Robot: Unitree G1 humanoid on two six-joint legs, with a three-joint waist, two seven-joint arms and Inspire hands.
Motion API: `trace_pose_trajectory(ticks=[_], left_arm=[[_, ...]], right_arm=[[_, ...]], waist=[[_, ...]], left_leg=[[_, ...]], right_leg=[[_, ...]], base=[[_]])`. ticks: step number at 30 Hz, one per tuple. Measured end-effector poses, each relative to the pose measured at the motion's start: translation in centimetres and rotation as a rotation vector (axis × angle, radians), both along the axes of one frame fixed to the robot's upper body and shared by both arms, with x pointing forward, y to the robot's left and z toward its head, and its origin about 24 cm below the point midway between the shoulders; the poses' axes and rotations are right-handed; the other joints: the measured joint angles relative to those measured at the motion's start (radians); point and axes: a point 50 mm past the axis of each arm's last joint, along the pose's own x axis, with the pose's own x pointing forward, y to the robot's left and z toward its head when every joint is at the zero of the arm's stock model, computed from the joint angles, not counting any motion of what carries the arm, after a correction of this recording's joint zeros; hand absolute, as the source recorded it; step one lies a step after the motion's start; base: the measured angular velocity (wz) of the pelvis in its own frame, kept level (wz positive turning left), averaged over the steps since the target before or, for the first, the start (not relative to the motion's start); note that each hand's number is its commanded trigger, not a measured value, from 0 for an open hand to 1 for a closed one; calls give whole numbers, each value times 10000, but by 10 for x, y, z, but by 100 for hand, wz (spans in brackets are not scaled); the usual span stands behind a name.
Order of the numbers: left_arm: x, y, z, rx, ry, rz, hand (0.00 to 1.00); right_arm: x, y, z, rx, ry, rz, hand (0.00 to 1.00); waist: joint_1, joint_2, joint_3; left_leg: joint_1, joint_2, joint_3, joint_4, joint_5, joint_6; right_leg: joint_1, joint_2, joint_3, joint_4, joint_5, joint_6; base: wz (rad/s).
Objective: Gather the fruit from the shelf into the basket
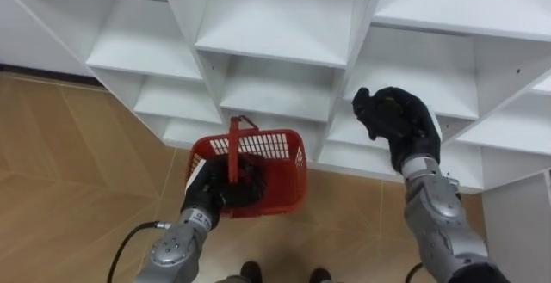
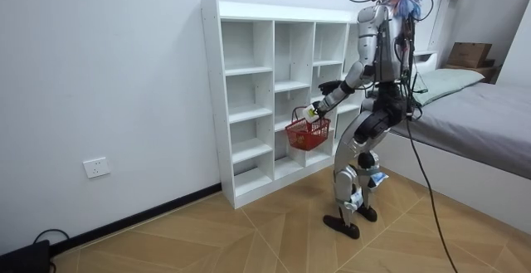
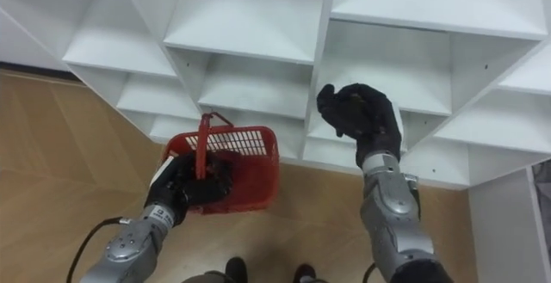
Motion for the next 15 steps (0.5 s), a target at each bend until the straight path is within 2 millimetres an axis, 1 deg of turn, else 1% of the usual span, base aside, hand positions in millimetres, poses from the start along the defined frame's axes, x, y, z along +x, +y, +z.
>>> trace_pose_trajectory(ticks=[7, 10, 15], left_arm=[[0, -9, 0, -297, -3, -90, 100], [0, -12, 0, -438, -2, -201, 100], [-1, -16, 0, -566, -7, -295, 100]], right_arm=[[-5, 23, -5, -822, -24, 1662, 100], [-4, 32, 0, -732, -277, 1923, 100], [-4, 40, 3, -794, -491, 2455, 100]], waist=[[-80, -8, -3], [-68, -11, -4], [-61, -12, -4]], left_leg=[[52, 35, 169, -117, 17, 5], [38, 61, 182, -78, 17, 5], [65, 61, 181, -164, 18, 9]], right_leg=[[2, 31, 90, -115, 47, 20], [25, 68, 92, -231, 105, 21], [89, 95, 90, -399, 158, 55]], base=[[-3], [-2], [0]])
